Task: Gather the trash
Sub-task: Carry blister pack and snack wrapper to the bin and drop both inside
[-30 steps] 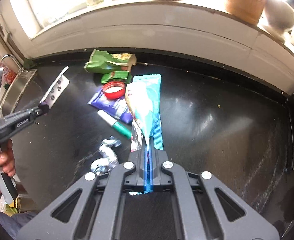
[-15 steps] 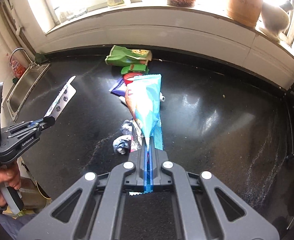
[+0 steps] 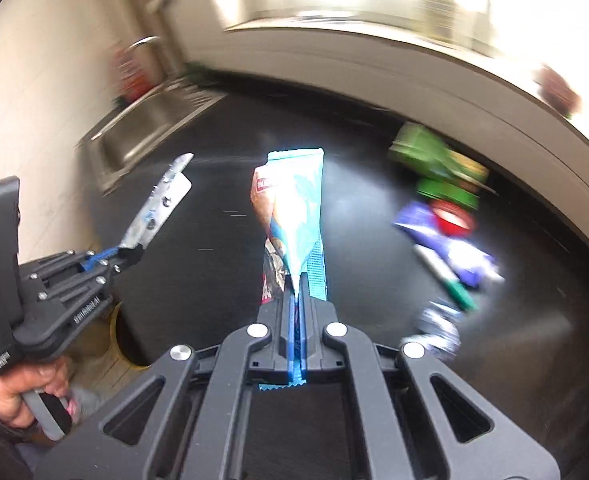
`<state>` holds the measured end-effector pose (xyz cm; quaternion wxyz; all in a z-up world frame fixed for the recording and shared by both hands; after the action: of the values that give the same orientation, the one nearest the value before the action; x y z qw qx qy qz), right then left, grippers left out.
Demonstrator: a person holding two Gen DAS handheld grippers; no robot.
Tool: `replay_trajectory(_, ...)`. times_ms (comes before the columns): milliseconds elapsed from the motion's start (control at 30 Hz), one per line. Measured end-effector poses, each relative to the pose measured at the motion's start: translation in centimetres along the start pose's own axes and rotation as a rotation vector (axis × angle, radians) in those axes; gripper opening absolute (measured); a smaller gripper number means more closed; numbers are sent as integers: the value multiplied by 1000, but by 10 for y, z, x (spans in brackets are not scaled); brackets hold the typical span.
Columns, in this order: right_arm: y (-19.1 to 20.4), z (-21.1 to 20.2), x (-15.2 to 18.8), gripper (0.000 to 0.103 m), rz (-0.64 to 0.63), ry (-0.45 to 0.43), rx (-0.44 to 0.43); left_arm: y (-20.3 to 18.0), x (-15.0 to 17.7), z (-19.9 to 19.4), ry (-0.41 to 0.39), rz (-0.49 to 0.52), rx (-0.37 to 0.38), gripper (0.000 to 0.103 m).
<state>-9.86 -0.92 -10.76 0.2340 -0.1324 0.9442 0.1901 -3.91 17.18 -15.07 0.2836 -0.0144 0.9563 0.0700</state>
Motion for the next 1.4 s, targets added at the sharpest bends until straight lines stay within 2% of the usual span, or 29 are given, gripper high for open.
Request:
replay_trajectory(133,82,39,7,3,-134,98,-117,59,53,-11,42,-133,-104,4)
replay_trajectory(333,195,99,45,3,-324,271,-238,131,150,-13,158,-360,-198,4)
replay_trajectory(467,258,139,77,3,-427,378,-282,164,205,-7,215,-480,-237,4)
replay_trajectory(567,292,170,96,3,-467,452,-283,186,239,6,254,-565,-244,4)
replay_trajectory(633,307,187,107,3,-492,480,-273,202,254,16,265,-607,-242,4)
replay_trajectory(833,342,239,128,3,-527,556,-232,231,279,52,292,-632,-232,4)
replay_trajectory(1167,359,288,147,3,-571,620,-161,263,301,86,334,-626,-198,5)
replay_trajectory(1200,361,292,148,3,-575,624,-151,264,303,88,338,-629,-195,8)
replay_trajectory(1233,365,295,149,9,-576,630,-144,266,305,89,340,-631,-193,12)
replay_trajectory(1267,365,296,149,17,-571,640,-144,266,306,89,336,-632,-193,34)
replay_trajectory(1300,365,295,147,44,-565,635,-148,267,307,88,334,-633,-202,62)
replay_trajectory(1333,365,291,145,63,-560,626,-171,268,307,85,327,-632,-220,72)
replay_trajectory(1367,366,287,145,65,-567,619,-183,269,305,81,308,-631,-243,76)
replay_trajectory(1400,365,284,145,65,-576,609,-178,269,305,79,300,-630,-246,76)
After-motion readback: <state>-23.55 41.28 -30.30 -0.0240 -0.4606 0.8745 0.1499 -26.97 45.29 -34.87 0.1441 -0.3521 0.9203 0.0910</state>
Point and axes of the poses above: each gripper's, at about its wrist camera, not at the fingertips, and z roughly the way its jaws point, y to its left, x to its underside, the point moved 5 cm from there along z, roughly the way its jaws point, and after that the axes turned 14 degrees about z, right-handed, at the moved point
